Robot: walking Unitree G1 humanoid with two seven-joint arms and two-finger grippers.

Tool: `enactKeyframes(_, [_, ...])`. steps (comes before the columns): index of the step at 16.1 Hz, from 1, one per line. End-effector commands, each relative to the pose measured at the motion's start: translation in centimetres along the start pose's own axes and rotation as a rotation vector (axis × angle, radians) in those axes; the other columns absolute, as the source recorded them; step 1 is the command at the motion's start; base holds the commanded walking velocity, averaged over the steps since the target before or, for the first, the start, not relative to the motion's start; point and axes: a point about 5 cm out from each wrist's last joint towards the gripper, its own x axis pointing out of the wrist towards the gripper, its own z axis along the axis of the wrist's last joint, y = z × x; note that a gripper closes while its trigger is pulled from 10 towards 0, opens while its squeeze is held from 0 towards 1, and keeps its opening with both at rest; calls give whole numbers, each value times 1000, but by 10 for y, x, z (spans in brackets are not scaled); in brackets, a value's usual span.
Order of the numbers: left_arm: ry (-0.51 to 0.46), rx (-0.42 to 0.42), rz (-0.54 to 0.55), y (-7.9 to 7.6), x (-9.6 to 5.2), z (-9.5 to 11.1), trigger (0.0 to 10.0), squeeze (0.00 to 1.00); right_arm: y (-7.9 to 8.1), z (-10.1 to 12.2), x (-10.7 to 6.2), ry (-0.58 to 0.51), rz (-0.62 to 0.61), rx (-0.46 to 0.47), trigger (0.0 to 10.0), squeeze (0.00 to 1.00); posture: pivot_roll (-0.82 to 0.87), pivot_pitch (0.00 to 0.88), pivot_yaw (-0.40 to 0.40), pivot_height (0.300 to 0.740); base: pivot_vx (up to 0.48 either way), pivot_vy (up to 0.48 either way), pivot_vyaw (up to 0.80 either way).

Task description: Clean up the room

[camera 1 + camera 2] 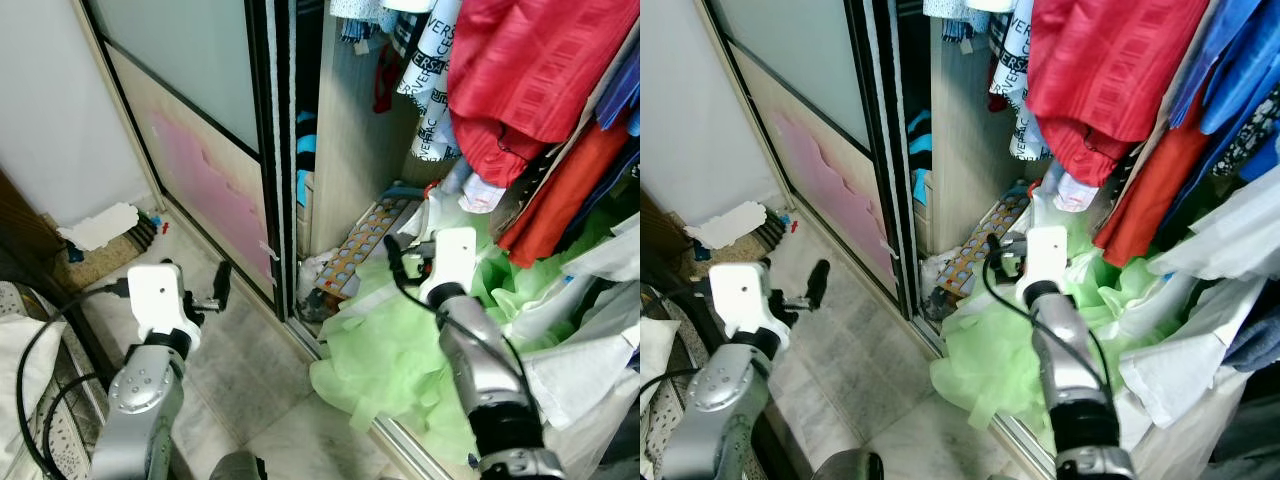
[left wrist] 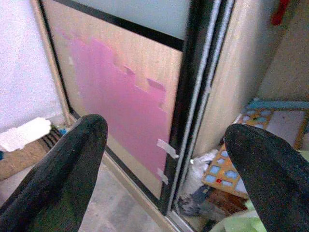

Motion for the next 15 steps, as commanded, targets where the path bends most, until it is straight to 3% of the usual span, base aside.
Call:
enactKeyframes(1, [14, 8, -11, -4, 1, -3, 10000, 0, 1, 8, 0, -29, -6, -10, 10000, 0, -36, 0, 3, 740, 0, 0, 0])
enactKeyframes(3, [21, -24, -41, -14, 7, -7, 10000, 0, 1, 9, -1, -36, -18, -13, 10000, 0, -62, 0, 15, 740, 0, 0, 0])
enactKeyframes(4, [13, 7, -48, -12, 8, -6, 10000, 0, 3, 11, -2, -47, 7, -52, 10000, 0, -67, 0, 8, 740, 0, 0, 800])
enactKeyframes(8, [-11, 5, -18, -7, 9, 2, 10000, 0, 7, 15, 2, -46, 52, -56, 10000, 0, -42, 0, -22, 740, 0, 0, 800])
enactKeyframes(11, [-25, 27, -10, -5, 9, 8, 10000, 0, 22, 31, 15, -101, 118, -71, 10000, 0, -33, 0, -31, 740, 0, 0, 800])
enactKeyframes(15, [-24, 48, 70, 2, 3, 6, 10000, 0, 20, 28, 16, -85, 105, -59, 10000, 0, -12, 0, -38, 740, 0, 0, 800])
